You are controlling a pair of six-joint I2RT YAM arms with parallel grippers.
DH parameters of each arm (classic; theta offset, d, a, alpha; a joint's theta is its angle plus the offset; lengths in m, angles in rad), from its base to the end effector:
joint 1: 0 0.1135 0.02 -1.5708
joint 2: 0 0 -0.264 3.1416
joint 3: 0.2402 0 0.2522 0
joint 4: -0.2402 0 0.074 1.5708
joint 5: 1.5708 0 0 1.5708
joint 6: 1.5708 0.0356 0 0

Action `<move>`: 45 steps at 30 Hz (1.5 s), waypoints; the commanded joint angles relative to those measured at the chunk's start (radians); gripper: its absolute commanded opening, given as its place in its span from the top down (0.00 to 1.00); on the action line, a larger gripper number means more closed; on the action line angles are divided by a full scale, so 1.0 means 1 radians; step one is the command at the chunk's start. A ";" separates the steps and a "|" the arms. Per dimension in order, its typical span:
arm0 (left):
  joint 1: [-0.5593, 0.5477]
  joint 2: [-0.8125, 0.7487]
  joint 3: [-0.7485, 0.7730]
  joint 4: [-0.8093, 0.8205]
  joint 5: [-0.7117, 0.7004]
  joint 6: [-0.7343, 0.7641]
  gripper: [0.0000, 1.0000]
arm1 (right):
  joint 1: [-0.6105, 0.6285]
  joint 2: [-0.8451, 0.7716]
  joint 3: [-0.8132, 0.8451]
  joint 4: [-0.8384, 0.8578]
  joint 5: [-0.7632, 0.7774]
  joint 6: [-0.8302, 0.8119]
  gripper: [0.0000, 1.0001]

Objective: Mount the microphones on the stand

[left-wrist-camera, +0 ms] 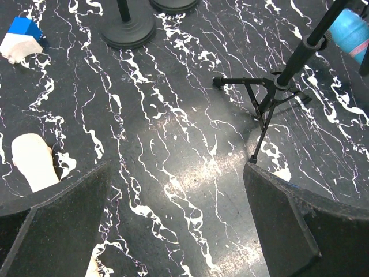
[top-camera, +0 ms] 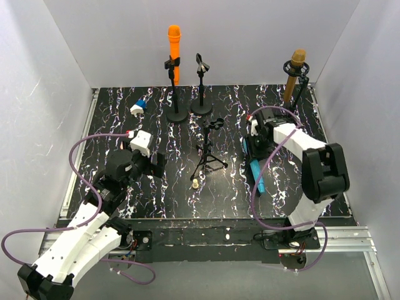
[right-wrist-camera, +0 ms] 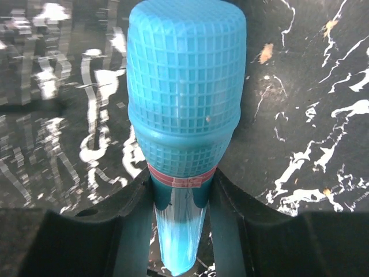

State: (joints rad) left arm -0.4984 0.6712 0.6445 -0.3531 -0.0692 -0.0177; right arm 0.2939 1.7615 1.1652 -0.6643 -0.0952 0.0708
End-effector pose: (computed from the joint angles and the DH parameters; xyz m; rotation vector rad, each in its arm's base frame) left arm 0.1430 -0.0750 0.2905 0.4217 1.9136 -0.2732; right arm 0.3243 0.1017 0.1806 -0.3379 2.8260 0.2140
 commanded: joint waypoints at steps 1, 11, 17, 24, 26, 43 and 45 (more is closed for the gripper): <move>0.004 -0.054 0.007 -0.003 0.020 0.010 0.02 | -0.025 -0.215 0.070 0.017 -0.139 -0.061 0.99; 0.003 -0.203 -0.051 0.101 0.270 -0.040 0.02 | -0.062 -0.500 0.327 0.064 -0.435 -0.241 0.99; 0.003 -0.223 -0.056 0.117 0.319 -0.114 0.02 | -0.062 -0.493 0.378 0.308 -0.639 -0.036 0.99; 0.004 -0.242 -0.032 0.063 0.282 -0.091 0.02 | -0.061 -0.522 0.168 0.964 -0.681 0.250 0.99; 0.003 -0.249 -0.035 0.051 0.276 -0.084 0.02 | -0.055 -0.517 0.149 1.066 -0.683 0.245 0.99; 0.003 -0.298 -0.054 0.031 0.266 -0.051 0.02 | 0.057 -0.424 0.200 1.089 -0.545 0.188 0.99; 0.003 -0.300 -0.055 0.031 0.267 -0.048 0.02 | 0.063 -0.413 0.202 1.089 -0.535 0.193 0.99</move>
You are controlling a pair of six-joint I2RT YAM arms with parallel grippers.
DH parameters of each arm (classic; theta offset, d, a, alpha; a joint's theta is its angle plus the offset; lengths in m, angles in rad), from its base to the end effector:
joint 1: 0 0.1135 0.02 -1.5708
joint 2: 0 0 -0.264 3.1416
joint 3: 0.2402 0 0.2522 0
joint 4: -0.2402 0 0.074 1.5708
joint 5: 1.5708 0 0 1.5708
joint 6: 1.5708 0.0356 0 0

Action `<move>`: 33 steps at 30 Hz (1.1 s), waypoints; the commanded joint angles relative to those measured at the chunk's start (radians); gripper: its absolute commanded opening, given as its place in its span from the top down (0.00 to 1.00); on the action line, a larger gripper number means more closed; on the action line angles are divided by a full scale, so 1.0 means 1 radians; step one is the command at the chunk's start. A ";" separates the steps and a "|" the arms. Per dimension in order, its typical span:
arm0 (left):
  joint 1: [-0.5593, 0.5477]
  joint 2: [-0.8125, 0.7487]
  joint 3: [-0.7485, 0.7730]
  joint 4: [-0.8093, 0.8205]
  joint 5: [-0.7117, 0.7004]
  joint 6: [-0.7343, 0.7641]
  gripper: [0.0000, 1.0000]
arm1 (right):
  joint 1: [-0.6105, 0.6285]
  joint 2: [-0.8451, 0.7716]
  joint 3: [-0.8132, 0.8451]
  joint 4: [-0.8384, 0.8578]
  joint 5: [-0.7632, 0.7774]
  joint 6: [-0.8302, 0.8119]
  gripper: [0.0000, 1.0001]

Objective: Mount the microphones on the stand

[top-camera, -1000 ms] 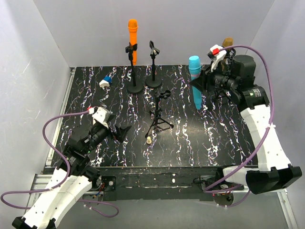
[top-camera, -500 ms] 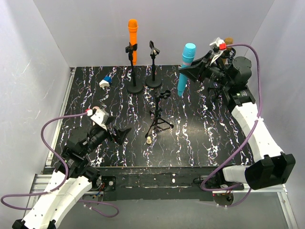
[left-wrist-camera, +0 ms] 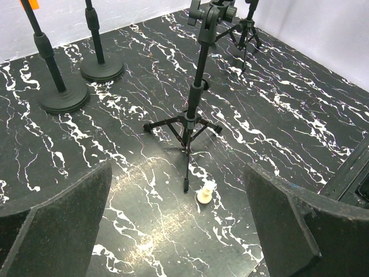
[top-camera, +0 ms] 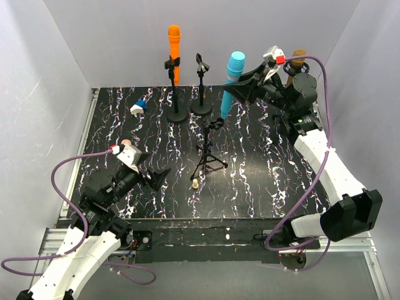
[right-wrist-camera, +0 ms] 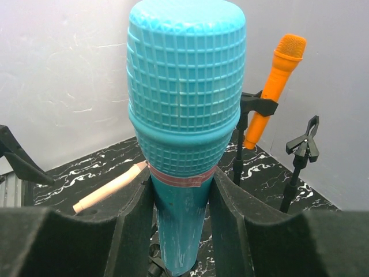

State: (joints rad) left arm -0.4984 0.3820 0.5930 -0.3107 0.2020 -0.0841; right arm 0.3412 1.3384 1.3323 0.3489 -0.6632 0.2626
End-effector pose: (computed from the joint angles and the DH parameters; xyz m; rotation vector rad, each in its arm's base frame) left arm 0.0935 -0.0590 0.3110 0.5015 1.6293 -0.6059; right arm 0.2760 0.1213 0.4632 -0.6444 1.1976 0.9172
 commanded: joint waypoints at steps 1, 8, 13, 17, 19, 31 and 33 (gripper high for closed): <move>0.003 -0.012 -0.002 -0.013 -0.009 0.018 0.02 | 0.019 0.015 0.031 0.079 0.034 0.001 0.99; 0.004 -0.018 -0.001 -0.016 -0.012 0.018 0.02 | 0.024 0.048 0.018 0.097 0.045 -0.019 0.99; 0.003 -0.020 -0.001 -0.018 -0.015 0.018 0.02 | 0.028 0.044 -0.042 0.119 0.027 -0.019 0.99; 0.003 -0.020 -0.002 -0.018 -0.013 0.017 0.02 | 0.032 0.022 -0.102 0.133 0.017 -0.020 0.99; 0.003 -0.020 -0.001 -0.016 -0.012 0.018 0.02 | 0.033 0.012 -0.123 0.140 0.010 -0.020 0.99; 0.003 -0.018 -0.001 -0.018 -0.009 0.018 0.02 | 0.039 -0.015 -0.148 0.148 -0.006 0.001 0.99; 0.004 -0.020 -0.001 -0.018 -0.010 0.018 0.02 | 0.041 -0.019 -0.150 0.145 -0.010 0.001 0.99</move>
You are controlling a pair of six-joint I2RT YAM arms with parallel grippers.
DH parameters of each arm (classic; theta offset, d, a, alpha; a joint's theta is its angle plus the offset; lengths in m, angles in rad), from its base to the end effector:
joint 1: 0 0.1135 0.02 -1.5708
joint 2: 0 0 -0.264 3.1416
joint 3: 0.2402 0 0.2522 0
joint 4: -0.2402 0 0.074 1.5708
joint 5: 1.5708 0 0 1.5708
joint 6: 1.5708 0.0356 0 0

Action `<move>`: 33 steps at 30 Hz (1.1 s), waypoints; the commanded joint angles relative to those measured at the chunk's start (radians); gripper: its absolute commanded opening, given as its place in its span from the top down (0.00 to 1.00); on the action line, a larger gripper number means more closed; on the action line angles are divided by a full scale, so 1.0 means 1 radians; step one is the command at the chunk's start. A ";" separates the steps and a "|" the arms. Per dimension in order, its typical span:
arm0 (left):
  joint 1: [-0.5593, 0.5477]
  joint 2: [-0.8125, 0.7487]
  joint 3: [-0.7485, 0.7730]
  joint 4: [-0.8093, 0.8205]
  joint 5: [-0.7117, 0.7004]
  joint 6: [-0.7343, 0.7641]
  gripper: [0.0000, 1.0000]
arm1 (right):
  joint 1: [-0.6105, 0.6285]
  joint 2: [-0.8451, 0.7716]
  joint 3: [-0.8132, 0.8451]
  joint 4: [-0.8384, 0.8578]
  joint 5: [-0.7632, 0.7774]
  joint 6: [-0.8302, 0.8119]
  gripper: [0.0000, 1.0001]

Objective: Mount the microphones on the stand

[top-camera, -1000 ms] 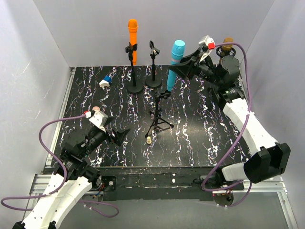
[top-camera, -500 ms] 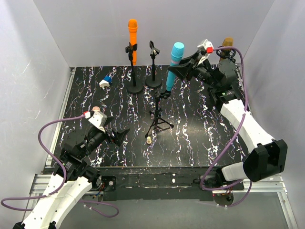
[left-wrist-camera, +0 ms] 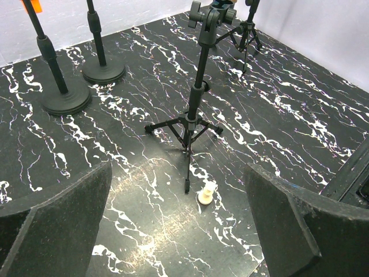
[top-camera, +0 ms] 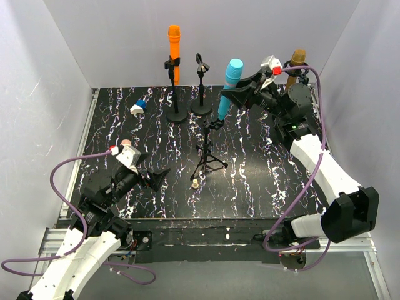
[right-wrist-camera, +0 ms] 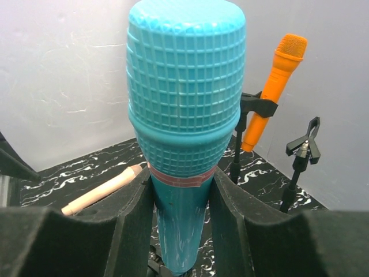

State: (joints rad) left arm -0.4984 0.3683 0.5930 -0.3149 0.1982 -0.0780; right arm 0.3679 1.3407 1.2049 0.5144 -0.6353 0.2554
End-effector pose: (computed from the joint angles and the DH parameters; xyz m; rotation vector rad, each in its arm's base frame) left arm 0.0912 -0.0576 0.3118 0.5020 1.6182 -0.5990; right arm 0.2779 0.1298 0.4348 -0.6430 1.1563 0.9107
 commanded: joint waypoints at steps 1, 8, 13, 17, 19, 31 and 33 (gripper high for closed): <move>0.003 -0.006 -0.001 -0.013 -0.006 0.011 0.02 | 0.016 -0.023 -0.024 -0.022 -0.044 0.007 0.99; 0.003 -0.006 -0.002 -0.012 -0.002 0.012 0.02 | 0.043 -0.037 -0.036 -0.024 -0.050 -0.019 0.99; 0.003 -0.011 -0.001 -0.013 -0.003 0.011 0.02 | 0.046 -0.046 -0.099 -0.020 -0.043 -0.033 0.99; 0.003 -0.009 -0.001 -0.012 0.000 0.009 0.02 | 0.046 -0.054 -0.148 -0.013 -0.040 -0.039 0.99; 0.003 -0.009 -0.001 -0.012 0.000 0.009 0.02 | 0.046 -0.057 -0.172 -0.014 -0.034 -0.039 0.99; 0.003 -0.009 -0.001 -0.012 0.003 0.009 0.02 | 0.045 -0.069 -0.254 -0.051 0.028 0.024 0.99; 0.003 -0.009 -0.002 -0.010 0.004 0.007 0.02 | 0.045 -0.066 -0.258 -0.066 0.031 0.025 0.99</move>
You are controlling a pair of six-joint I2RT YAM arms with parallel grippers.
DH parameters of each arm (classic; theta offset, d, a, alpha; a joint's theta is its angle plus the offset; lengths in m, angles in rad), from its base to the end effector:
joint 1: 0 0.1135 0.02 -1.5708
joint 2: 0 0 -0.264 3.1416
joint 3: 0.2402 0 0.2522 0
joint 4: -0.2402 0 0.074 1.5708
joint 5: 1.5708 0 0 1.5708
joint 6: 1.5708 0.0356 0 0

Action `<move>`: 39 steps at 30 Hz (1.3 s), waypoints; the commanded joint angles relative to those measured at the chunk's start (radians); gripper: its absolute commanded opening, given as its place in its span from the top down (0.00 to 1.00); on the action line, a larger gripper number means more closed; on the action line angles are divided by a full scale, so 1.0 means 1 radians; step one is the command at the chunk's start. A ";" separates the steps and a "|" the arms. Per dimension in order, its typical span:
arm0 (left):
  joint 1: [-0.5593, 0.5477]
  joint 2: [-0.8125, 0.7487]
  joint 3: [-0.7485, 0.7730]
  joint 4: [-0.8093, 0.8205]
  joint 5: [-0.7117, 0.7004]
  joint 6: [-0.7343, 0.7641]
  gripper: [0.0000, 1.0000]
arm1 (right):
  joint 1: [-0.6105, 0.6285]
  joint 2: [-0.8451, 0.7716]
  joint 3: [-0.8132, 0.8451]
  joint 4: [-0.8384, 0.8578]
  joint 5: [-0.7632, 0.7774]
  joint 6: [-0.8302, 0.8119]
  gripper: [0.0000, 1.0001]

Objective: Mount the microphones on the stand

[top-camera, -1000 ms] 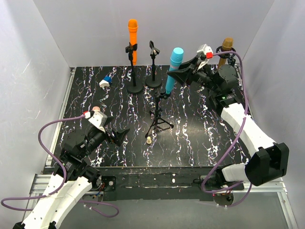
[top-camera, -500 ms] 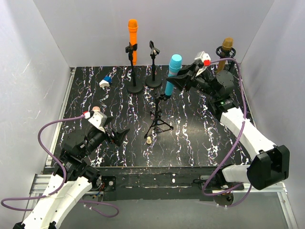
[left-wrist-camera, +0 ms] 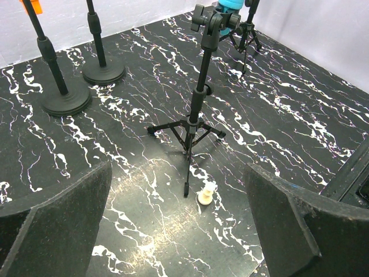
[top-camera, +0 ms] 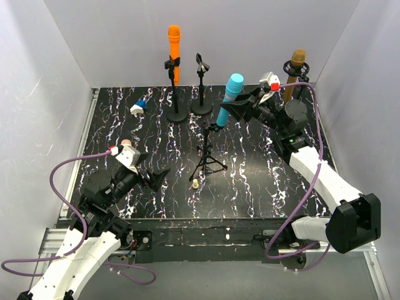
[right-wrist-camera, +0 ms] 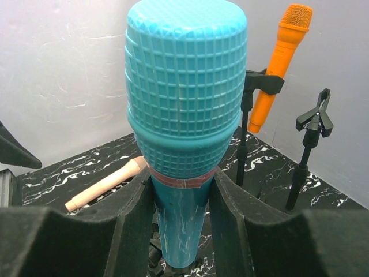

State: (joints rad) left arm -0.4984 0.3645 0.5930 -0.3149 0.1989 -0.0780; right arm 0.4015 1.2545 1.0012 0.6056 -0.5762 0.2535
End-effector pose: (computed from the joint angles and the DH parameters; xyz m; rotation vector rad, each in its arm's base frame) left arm 0.0905 -0.0573 0.3121 0.5019 1.6143 -0.5999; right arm 0.2571 0.1302 0.3969 -0.6098 1.1841 0.9091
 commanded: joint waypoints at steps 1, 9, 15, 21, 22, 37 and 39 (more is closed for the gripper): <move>0.003 -0.007 -0.002 -0.010 0.004 0.007 0.02 | 0.011 0.023 -0.055 -0.162 -0.027 0.027 0.99; 0.004 -0.006 -0.002 -0.010 0.005 0.007 0.02 | 0.011 0.031 -0.038 -0.202 -0.060 -0.005 0.73; 0.004 0.005 -0.004 -0.004 0.017 0.003 0.02 | -0.003 0.042 0.076 -0.291 -0.102 0.009 0.19; 0.003 0.037 -0.013 0.034 0.066 -0.017 0.02 | -0.024 0.023 0.108 -0.309 -0.148 0.015 0.15; 0.003 0.050 -0.015 0.046 0.082 -0.023 0.02 | -0.030 0.013 0.103 -0.311 -0.155 0.013 0.14; 0.003 0.503 0.050 0.370 0.269 -0.146 0.02 | -0.184 -0.078 0.278 -1.212 -0.474 -0.549 0.10; 0.001 0.554 0.044 0.434 0.283 -0.146 0.02 | -0.187 -0.073 0.295 -1.395 -0.513 -0.696 0.11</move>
State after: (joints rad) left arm -0.4984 0.8566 0.6033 -0.0414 0.4202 -0.1947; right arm 0.2222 1.1831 1.2198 -0.3042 -0.9825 -0.0910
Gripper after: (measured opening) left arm 0.982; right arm 0.895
